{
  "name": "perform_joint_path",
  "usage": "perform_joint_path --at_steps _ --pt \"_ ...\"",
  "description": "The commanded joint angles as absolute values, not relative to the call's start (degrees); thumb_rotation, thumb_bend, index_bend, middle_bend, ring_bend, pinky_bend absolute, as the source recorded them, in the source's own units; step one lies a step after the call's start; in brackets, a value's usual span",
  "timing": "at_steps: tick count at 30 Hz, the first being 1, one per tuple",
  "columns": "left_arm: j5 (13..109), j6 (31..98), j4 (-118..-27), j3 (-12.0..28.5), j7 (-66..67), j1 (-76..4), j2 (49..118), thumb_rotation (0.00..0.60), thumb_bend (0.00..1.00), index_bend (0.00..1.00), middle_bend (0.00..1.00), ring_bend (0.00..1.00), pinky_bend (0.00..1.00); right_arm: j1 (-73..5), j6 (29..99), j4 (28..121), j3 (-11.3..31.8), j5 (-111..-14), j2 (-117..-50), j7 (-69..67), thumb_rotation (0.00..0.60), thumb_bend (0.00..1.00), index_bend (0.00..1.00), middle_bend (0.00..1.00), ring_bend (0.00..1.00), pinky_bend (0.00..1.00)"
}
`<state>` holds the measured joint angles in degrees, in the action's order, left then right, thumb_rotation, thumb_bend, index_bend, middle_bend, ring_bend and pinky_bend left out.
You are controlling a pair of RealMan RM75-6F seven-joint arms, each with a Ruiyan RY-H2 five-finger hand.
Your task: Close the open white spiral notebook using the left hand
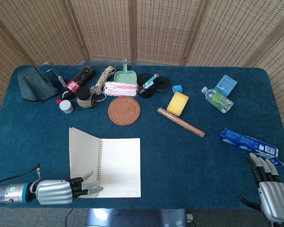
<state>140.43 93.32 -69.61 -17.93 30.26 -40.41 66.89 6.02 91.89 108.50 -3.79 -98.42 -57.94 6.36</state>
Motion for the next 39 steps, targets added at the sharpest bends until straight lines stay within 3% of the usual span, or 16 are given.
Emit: perform_joint_path --at_steps 1,12,22,25,30,33,39 --pt "143.08 89.08 -72.49 -18.31 31.69 -42.22 63.78 0.600 0.41 0.66 0.00 0.01 0.19 5.99 91.86 108.50 -3.82 -98.57 -57.99 6.50 0.600 0.00 0.00 0.00 0.00 0.00" --pt "144.89 85.85 -76.75 -14.91 34.14 -43.40 63.05 0.600 0.40 0.66 0.00 0.00 0.18 6.04 91.77 108.51 -3.95 -98.66 -58.22 6.96 0.600 0.00 0.00 0.00 0.00 0.00" --pt "142.61 81.48 -78.94 -10.83 34.95 -43.68 67.15 0.600 0.39 0.61 0.00 0.00 0.18 6.06 91.76 108.43 -4.00 -98.72 -58.28 7.02 0.600 0.00 0.00 0.00 0.00 0.00" --pt "142.04 79.28 -80.05 -9.77 35.46 -44.11 68.40 0.600 0.38 0.51 0.00 0.00 0.17 6.10 91.86 108.48 -4.03 -98.80 -58.24 6.97 0.600 0.00 0.00 0.00 0.00 0.00" --pt "139.88 77.20 -82.31 -8.53 36.19 -43.52 69.34 0.600 0.37 0.19 0.00 0.00 0.15 6.16 92.12 108.42 -3.99 -98.80 -58.00 6.46 0.600 0.00 0.00 0.00 0.00 0.00" --pt "138.02 76.55 -83.55 -7.69 36.87 -42.62 69.63 0.600 0.36 0.06 0.00 0.00 0.12 6.16 92.20 108.43 -3.96 -98.77 -57.82 6.18 0.600 0.00 0.00 0.00 0.00 0.00" --pt "133.75 75.67 -85.95 -5.59 39.16 -40.27 71.34 0.600 0.30 0.00 0.00 0.00 0.10 6.13 92.01 108.44 -4.08 -98.86 -57.79 6.19 0.600 0.00 0.00 0.00 0.00 0.00"
